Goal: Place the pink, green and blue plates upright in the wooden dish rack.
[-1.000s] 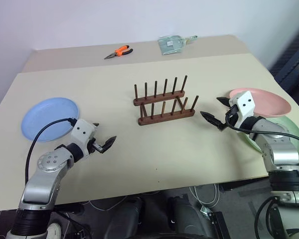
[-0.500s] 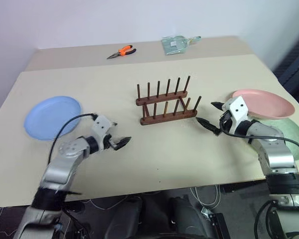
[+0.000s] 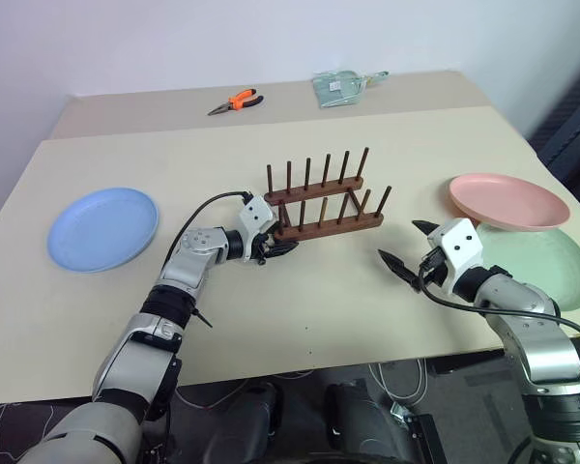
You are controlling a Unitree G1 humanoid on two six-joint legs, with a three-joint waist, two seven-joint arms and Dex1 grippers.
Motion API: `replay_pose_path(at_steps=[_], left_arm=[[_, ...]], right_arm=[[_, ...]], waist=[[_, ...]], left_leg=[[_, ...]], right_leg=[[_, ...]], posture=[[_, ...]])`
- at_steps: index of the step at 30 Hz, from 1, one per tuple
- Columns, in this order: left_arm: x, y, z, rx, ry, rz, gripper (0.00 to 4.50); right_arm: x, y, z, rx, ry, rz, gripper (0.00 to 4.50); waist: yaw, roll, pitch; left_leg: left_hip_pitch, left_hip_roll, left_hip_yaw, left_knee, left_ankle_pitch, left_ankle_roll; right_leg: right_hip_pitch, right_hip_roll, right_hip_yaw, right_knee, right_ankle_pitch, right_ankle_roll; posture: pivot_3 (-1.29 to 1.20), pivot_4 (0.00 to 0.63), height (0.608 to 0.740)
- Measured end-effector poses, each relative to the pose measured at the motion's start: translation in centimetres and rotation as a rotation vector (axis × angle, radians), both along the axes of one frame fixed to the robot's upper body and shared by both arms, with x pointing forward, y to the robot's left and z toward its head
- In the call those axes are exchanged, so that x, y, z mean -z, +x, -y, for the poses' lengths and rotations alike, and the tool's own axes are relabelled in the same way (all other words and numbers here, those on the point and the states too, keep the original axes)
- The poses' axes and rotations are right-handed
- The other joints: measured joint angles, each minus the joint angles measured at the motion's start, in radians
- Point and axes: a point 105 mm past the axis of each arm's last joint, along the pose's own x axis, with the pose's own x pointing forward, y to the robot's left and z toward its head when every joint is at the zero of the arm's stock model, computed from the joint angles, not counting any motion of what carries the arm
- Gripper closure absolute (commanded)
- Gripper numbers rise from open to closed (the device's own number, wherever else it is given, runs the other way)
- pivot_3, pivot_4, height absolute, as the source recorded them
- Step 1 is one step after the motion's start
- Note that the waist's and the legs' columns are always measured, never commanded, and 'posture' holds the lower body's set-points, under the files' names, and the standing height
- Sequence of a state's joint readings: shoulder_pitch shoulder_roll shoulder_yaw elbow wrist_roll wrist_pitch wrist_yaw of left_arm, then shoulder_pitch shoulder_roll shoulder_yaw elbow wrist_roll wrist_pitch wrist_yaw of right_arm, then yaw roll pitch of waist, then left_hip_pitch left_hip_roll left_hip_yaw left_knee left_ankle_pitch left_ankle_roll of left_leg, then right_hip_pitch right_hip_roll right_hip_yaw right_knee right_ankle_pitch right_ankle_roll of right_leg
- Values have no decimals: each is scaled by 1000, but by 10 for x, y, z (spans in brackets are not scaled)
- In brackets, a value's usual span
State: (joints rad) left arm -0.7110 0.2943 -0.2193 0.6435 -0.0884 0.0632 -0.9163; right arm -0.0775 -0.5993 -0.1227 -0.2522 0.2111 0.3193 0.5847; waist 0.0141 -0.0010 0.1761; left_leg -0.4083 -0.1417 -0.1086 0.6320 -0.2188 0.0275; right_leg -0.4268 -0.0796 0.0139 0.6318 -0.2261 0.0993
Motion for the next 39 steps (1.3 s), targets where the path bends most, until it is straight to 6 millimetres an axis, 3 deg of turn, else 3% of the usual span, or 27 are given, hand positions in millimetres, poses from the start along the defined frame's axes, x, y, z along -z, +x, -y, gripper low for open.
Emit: replay_pose_path(at_steps=[1,2,11,17,20,22,25,29,31,35,39], left_arm=[[-1,0,3,4,-6,8,3660],[1,-1,2,7,1,12,3723],[3,-34,-9,181,74,39,3722],[3,-50,-23,252,127,12,766],[2,-48,-30,214,143,28,766],[3,-49,-39,175,156,33,711],[5,-63,-66,105,166,-25,1584],[9,-92,-81,71,138,-128,3478],[11,-99,-75,58,119,-149,4468],[16,-102,-37,24,-6,-167,4468],[17,-95,-18,-29,-45,-146,4468]], right_arm=[[-1,0,1,6,0,3,0],[-1,0,2,8,-1,5,0],[-2,-2,16,18,-71,-13,0],[6,-6,42,62,-132,-55,0],[9,-8,42,43,-137,-67,0],[15,-12,40,17,-137,-96,879],[23,-20,32,-40,-145,-139,2478],[34,-24,20,-94,-136,-179,4492],[37,-22,9,-123,-120,-185,4500],[46,-15,-28,-179,-73,-174,4500],[50,-4,-30,-155,-134,-154,4500]], waist=[[0,0,0],[0,0,0],[-1,0,-1],[-1,0,-1],[-2,0,-1],[-5,0,-1],[-23,1,-2],[-30,3,-3],[-23,4,-4],[10,5,-5],[33,4,-6]], left_leg=[[0,0,0,0,0,0],[0,0,0,0,0,1],[0,0,0,-1,1,2],[0,0,0,-1,1,2],[0,0,0,-1,1,2],[1,1,0,-2,1,2],[1,2,0,-4,1,2],[2,2,0,-4,1,2],[2,2,0,-3,0,0],[1,1,0,0,-1,0],[2,0,0,1,-1,1]], right_leg=[[0,0,0,0,0,0],[0,0,0,0,0,0],[0,0,0,0,0,0],[0,0,0,0,0,0],[0,0,0,0,0,0],[0,1,1,0,0,0],[-1,1,1,0,-1,-1],[0,1,1,0,-1,-1],[1,1,1,-1,-1,-2],[1,0,0,-2,-2,-3],[2,-1,0,-2,-2,-3]], posture=[[0,150,727],[0,150,727],[0,150,727],[0,150,727],[0,150,727],[0,150,727],[0,150,727],[0,150,727],[0,150,727],[0,150,727],[0,150,727]])
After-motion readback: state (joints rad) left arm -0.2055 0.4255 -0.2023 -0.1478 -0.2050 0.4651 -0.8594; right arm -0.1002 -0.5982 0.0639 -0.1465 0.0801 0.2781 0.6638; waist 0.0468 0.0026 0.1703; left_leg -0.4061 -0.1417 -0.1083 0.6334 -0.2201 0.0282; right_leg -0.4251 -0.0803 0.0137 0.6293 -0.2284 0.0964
